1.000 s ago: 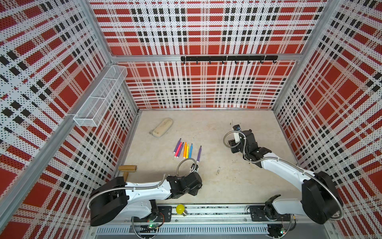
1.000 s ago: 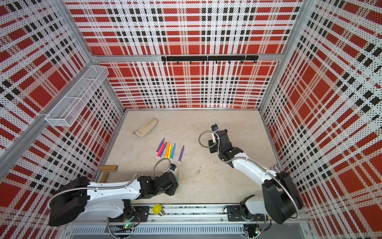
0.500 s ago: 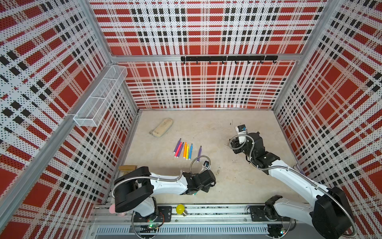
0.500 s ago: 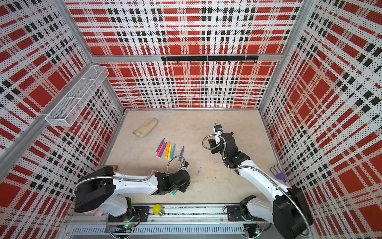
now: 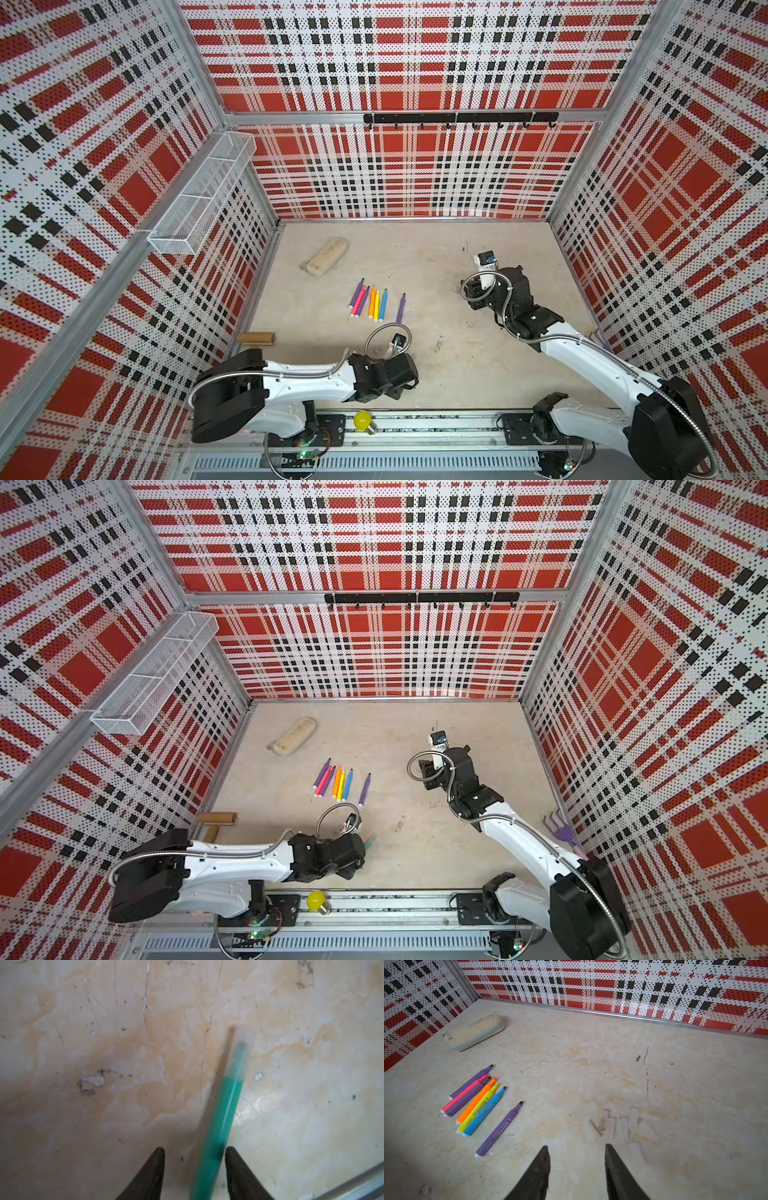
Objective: Remove pen caps from pens
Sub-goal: Pick up the pen from the bottom-center of the table.
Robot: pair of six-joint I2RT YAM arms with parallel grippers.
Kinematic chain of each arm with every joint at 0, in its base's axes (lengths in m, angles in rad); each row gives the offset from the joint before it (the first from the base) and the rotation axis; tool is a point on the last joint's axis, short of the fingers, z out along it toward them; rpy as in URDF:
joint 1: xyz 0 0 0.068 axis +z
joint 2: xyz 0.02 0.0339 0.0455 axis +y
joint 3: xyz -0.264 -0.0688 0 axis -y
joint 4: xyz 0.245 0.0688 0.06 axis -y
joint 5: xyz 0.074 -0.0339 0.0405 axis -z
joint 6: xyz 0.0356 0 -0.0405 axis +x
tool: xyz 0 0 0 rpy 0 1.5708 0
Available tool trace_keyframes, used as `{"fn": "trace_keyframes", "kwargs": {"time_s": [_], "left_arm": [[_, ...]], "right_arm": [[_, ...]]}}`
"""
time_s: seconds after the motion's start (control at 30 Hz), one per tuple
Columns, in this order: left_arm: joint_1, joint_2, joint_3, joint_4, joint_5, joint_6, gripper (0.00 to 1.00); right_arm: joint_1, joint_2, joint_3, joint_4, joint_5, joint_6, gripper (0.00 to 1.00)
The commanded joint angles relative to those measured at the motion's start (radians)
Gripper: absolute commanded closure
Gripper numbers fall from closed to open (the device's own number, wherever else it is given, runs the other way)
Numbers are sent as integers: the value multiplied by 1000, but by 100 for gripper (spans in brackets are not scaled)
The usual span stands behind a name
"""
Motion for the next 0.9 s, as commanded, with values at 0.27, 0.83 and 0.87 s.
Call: {"fn": "trace_keyframes", "kwargs": {"time_s": [0.27, 0.83, 0.87], "left_arm": [[-13, 61, -11, 29, 48, 14, 50], [-18, 41, -8, 16, -25, -10, 96], [-19, 1, -21, 35, -57, -16, 96]], "right_arm": [[0, -22, -3, 29, 13, 11, 53], [0, -51, -28, 68, -28, 36, 52], [-1, -51, -39, 93, -79, 42, 52]]}}
